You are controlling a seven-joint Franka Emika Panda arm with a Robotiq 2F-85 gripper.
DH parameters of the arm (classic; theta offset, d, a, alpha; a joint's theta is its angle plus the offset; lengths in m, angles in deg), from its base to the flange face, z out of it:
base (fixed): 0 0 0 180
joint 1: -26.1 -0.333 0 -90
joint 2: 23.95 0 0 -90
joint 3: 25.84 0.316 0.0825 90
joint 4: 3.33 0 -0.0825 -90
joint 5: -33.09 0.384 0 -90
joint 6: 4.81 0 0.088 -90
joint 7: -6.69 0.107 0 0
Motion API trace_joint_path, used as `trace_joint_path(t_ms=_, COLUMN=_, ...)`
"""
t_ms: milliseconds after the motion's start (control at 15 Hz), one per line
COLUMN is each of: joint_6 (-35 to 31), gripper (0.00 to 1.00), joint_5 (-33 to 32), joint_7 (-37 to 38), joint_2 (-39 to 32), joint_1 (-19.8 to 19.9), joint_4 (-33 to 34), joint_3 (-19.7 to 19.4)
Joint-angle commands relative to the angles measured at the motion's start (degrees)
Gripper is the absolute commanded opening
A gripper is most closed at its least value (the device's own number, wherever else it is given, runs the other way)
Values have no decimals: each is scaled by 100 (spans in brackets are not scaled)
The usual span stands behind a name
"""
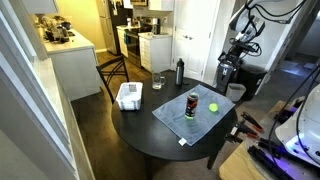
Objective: Put the ball in the container
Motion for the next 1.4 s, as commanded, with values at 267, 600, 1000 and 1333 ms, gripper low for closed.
trace_joint_path(t_ms=267, joint_6=-693, gripper=100, joint_5=-302, joint_7=280, joint_2=-725, joint_1=331, joint_4=33, joint_3=147)
trace_joint_path(t_ms=600, joint_6=-662, gripper=100, joint_5=-325, joint_7=152, joint_2=-786, joint_1=473, joint_4=25, joint_3=248)
trace_joint_path(t_ms=1000, joint_6=-787, gripper=100, joint_5=-184, joint_7=22, joint_2=-798, joint_1=529, joint_4=25, joint_3=309)
trace_joint_path(t_ms=1333, joint_6=-1436, gripper=100, joint_5=35, joint_7=1157, joint_2=-1781, joint_1=311, joint_4=516, joint_3=572)
